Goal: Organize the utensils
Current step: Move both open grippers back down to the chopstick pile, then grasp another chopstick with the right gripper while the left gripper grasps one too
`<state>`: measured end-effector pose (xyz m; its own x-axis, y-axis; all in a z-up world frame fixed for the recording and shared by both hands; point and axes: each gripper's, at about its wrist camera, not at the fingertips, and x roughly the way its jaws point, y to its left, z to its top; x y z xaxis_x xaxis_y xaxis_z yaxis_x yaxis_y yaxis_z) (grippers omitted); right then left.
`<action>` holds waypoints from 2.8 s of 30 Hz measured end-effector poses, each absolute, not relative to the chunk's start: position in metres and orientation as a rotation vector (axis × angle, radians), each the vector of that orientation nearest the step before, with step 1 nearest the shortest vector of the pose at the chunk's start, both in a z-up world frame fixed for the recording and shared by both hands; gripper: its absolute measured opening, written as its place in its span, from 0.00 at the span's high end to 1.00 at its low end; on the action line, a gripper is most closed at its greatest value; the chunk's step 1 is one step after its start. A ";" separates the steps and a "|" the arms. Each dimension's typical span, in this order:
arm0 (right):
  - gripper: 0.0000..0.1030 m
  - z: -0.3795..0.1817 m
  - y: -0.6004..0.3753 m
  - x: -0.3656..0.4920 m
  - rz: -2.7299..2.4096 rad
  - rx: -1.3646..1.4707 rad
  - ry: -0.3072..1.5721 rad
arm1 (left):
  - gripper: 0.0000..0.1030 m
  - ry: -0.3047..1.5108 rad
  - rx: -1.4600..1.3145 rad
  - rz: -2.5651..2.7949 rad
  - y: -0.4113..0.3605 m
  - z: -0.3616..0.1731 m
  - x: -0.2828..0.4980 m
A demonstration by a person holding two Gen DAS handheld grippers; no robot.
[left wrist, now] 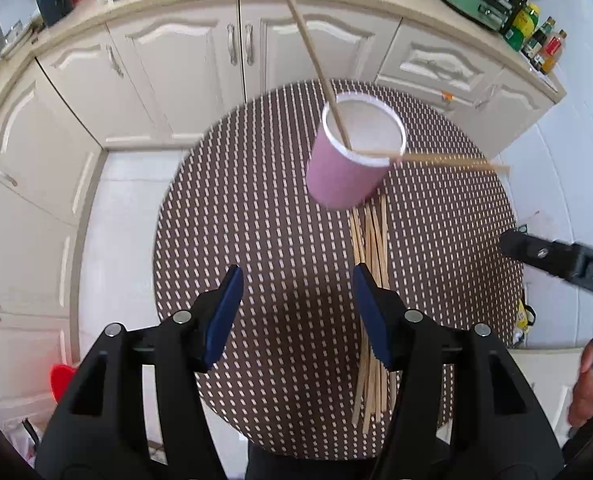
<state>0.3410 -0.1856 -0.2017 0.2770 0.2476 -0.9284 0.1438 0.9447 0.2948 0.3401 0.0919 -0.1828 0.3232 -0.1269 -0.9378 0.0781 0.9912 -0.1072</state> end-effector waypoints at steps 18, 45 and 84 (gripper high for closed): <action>0.50 -0.295 -0.179 0.303 0.094 0.381 1.403 | 0.45 1.435 0.009 -0.163 0.074 -0.264 0.297; 0.91 -0.314 -0.121 0.376 0.219 0.423 1.392 | 0.45 1.514 -0.017 -0.223 0.067 -0.291 0.330; 0.95 -0.311 -0.162 0.360 0.061 0.529 1.355 | 0.90 1.515 -0.204 -0.332 0.000 -0.358 0.398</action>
<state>0.3597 -0.1623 -0.3111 0.2318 0.3407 -0.9112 0.2575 0.8818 0.3952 0.3983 -0.0001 -0.3579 0.0232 -0.3375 -0.9410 0.0870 0.9384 -0.3344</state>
